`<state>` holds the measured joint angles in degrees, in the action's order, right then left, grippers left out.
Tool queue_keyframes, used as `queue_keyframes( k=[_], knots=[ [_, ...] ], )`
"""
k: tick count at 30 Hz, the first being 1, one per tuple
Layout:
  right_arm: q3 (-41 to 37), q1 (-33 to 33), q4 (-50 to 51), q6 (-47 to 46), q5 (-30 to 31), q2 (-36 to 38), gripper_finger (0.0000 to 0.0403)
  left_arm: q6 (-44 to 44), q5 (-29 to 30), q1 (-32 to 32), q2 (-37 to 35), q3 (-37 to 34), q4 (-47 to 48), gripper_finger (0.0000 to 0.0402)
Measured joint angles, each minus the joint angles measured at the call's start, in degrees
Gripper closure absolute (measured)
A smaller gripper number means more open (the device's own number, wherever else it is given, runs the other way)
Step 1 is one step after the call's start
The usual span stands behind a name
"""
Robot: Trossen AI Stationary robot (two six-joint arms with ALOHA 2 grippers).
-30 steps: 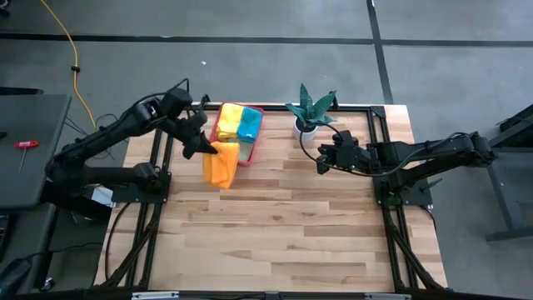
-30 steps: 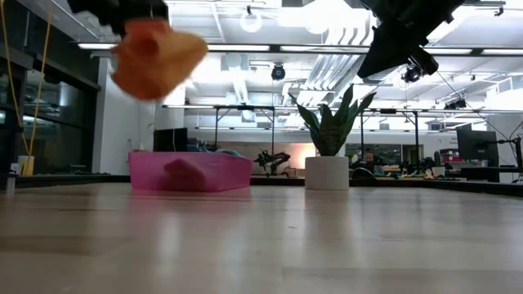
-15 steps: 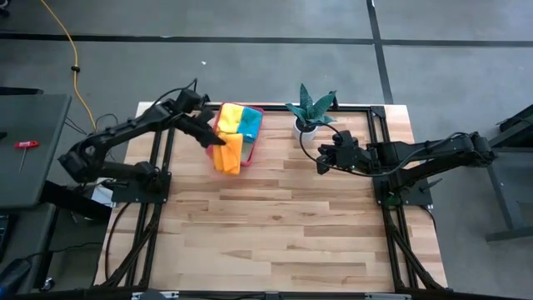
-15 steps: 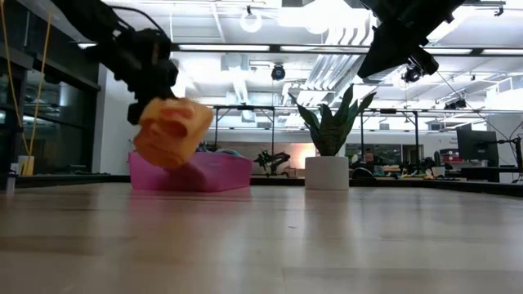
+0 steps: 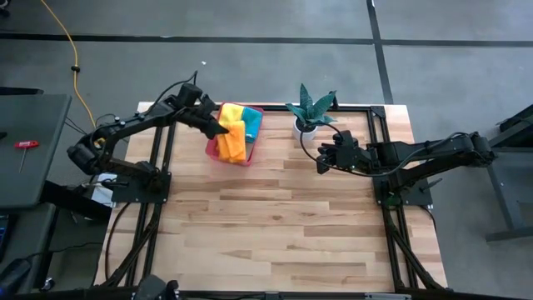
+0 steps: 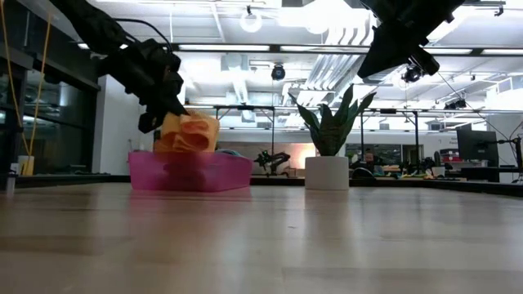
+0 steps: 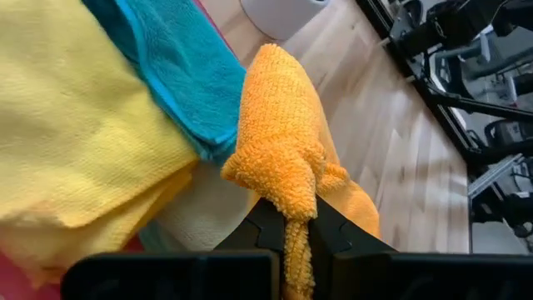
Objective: Fold microfiber towels
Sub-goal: Put the folded orange microfiber cloth into the red bin
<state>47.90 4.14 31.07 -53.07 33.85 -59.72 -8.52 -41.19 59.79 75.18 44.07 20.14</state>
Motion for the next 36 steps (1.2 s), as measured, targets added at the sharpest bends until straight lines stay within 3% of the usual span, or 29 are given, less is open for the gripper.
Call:
queue_keyframes(
  k=[4,13,22,31,36],
  knots=[
    [0.00,0.00,0.00,0.07,0.02,0.00,0.0402,1.24,0.73,1.50,0.00,0.09,1.17,0.0401],
    [0.00,-0.01,0.00,-0.02,0.15,0.00,0.0402,14.19,10.86,2.79,1.80,7.00,14.68,0.0401],
    [0.00,0.00,0.00,-0.93,0.17,0.00,0.0402,25.89,21.01,-1.79,11.00,13.20,23.16,0.0401],
    [0.00,-0.02,0.00,-0.93,0.17,0.00,0.0402,27.34,22.93,-5.07,14.18,16.03,19.18,0.0401],
    [0.00,0.00,0.00,-0.93,0.17,0.00,0.0402,31.25,26.87,-5.47,14.08,17.63,18.88,0.0401]
  ],
)
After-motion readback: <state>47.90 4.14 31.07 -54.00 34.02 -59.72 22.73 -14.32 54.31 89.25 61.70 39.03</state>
